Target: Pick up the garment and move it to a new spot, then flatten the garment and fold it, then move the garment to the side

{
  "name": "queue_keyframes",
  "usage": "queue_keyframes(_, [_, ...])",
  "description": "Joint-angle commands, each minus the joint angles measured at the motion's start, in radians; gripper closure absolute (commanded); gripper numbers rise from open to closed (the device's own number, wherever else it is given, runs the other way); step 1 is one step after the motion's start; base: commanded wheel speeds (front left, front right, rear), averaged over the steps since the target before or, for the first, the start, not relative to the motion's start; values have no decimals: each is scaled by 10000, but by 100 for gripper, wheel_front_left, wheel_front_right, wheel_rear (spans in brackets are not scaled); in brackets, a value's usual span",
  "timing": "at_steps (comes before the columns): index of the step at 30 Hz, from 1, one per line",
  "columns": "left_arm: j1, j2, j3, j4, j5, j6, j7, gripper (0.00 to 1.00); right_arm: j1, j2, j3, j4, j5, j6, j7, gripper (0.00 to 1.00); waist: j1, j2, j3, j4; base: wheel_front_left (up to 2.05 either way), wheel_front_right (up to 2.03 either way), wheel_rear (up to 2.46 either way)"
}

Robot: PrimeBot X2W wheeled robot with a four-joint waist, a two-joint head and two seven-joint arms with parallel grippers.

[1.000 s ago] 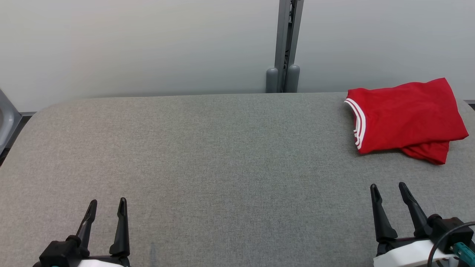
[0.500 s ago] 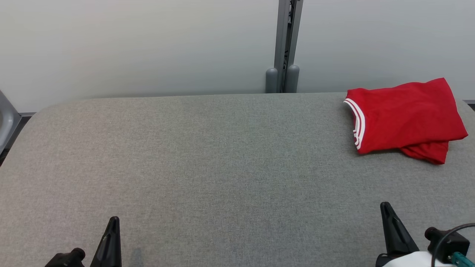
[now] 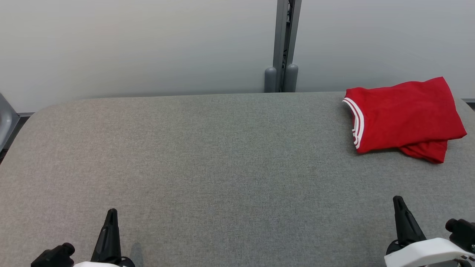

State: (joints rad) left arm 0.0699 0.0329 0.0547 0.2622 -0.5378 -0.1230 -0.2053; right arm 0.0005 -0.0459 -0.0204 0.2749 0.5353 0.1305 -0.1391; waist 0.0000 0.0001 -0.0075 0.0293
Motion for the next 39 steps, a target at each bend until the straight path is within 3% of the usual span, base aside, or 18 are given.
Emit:
queue_keyframes(1, [-349,100,-9,-155,-389,-22,36,100,-326,-112,-99,-101,390,1,133,100,0,-1,2,-3,0,0,0])
queue_keyframes(39, [-1174,145,-352,-116,-5300,-62,762,100,-1176,-143,-1127,283,5126,2,1972,100,0,-1,61,-103,0,0,0])
